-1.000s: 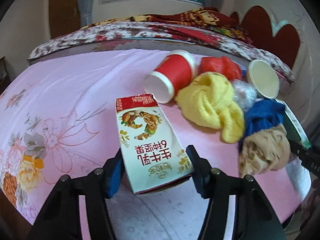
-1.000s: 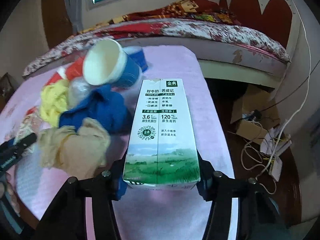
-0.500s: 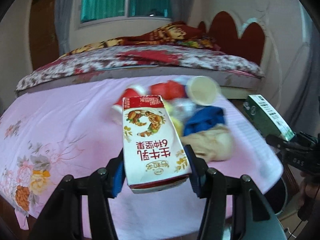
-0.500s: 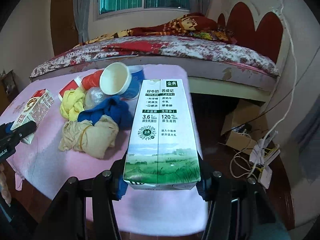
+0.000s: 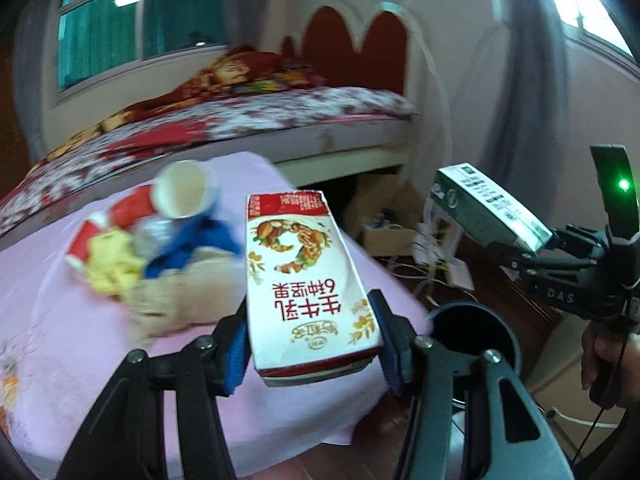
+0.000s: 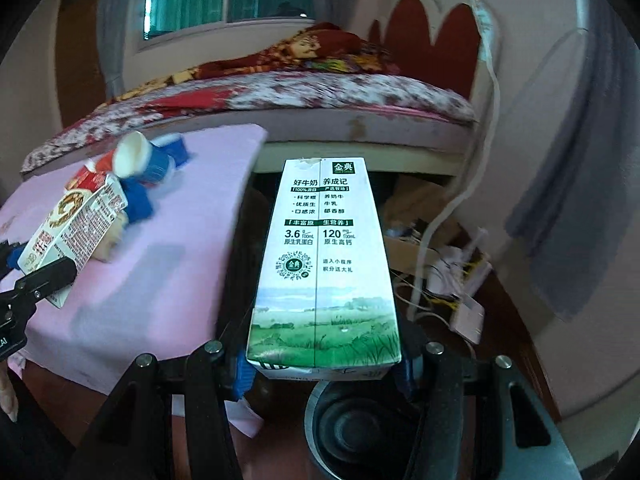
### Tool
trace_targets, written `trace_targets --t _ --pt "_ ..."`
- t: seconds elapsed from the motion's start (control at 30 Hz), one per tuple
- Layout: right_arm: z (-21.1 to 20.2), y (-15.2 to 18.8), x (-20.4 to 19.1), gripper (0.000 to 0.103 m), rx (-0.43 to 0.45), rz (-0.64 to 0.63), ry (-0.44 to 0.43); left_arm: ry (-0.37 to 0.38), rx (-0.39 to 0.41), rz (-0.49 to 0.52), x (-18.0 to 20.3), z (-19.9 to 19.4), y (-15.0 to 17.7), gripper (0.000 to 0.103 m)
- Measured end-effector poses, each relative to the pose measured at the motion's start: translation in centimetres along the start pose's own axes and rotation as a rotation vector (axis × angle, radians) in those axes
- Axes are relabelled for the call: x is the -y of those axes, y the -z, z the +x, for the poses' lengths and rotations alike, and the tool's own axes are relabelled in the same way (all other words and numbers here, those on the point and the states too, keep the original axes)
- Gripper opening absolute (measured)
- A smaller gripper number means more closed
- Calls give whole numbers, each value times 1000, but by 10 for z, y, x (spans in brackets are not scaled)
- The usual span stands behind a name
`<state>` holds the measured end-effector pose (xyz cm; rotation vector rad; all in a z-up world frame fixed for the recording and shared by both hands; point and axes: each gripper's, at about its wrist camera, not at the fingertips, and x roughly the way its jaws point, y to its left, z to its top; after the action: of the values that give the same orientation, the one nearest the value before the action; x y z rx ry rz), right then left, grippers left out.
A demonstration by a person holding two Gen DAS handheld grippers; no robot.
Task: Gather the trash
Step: 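Carry both boxes over the black bin and open both grippers to drop them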
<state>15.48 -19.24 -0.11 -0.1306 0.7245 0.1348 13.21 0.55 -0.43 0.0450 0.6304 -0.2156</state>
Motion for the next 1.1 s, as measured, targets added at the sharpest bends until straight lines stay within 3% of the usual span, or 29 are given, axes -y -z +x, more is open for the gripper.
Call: trace_targets --t 0.33,0.53,0.87,0.97,1.0,1.03,1.07,1.1 --pt "-16 73 89 56 -112 42 103 202 -61 151 101 18 13 54" --pt "-13 110 115 56 -185 43 101 326 -163 204 148 40 35 54" --pt "40 154 132 57 -327 -23 47 413 -333 239 177 94 68 54" --pt "57 157 133 58 -355 -45 9 448 -393 196 180 116 70 63" --pt "63 157 133 62 -373 -59 18 431 -413 177 178 122 70 87" --pt "68 157 133 86 -389 -67 42 422 -407 161 176 123 70 99" --pt "71 157 136 103 -396 -71 65 409 -383 148 173 120 70 99" --pt "72 155 139 103 -388 -68 70 392 -382 150 170 126 65 99"
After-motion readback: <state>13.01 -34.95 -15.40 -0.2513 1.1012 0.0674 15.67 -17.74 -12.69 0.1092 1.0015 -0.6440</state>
